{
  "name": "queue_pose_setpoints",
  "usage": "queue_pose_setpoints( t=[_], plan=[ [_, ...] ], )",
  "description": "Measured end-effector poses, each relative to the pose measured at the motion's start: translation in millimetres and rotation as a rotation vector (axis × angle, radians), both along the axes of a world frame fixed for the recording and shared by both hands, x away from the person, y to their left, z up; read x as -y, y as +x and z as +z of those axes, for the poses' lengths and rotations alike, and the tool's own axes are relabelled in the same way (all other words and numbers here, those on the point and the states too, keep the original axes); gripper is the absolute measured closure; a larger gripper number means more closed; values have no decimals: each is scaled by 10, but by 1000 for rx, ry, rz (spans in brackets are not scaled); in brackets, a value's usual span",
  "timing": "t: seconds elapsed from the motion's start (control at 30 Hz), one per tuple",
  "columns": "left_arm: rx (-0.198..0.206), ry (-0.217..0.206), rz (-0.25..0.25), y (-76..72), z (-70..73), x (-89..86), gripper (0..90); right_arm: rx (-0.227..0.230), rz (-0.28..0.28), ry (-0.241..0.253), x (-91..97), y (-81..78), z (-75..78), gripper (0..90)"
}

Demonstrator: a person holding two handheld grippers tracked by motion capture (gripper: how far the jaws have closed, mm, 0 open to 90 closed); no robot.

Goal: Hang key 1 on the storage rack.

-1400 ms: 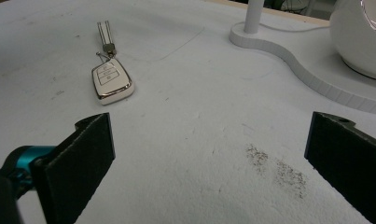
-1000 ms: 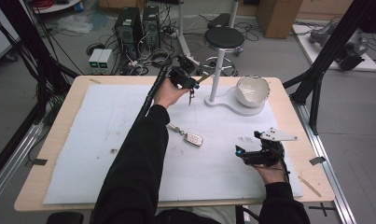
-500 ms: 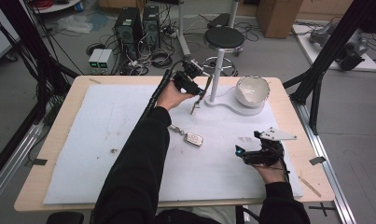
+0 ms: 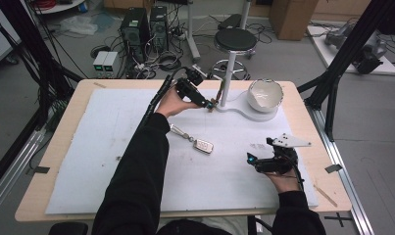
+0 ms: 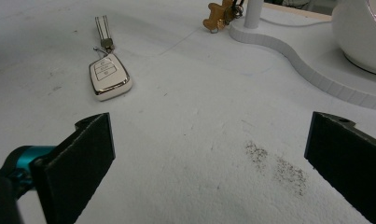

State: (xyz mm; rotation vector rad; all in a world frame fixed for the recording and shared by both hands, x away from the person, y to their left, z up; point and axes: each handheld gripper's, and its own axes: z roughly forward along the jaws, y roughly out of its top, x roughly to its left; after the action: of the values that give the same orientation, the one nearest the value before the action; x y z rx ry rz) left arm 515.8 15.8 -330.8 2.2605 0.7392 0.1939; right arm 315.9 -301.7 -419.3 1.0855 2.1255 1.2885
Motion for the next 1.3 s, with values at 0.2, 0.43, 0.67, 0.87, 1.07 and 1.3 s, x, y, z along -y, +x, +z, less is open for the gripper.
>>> queue_pose_setpoints(
  t=[0.2, 0.43, 0.67, 0.87, 1.07, 1.3],
  plan=[
    [56, -23, 22, -116, 65, -194, 16, 5, -1, 1, 8, 0, 2, 5],
    [91, -40, 41, -214, 83, -392, 16, 0, -1, -2, 1, -1, 1, 5],
    [106, -50, 68, -322, 40, -610, 17, 0, 3, -5, -4, 4, -4, 5],
    [113, -57, 100, -418, -8, -765, 17, 1, -1, -3, 0, 4, -2, 5],
    [110, -62, 112, -500, -22, -899, 17, -2, 1, -1, 2, 9, -6, 5],
    [134, -59, 124, -662, -30, -1079, 16, -2, -1, -3, 2, 9, -6, 5]
  ],
)
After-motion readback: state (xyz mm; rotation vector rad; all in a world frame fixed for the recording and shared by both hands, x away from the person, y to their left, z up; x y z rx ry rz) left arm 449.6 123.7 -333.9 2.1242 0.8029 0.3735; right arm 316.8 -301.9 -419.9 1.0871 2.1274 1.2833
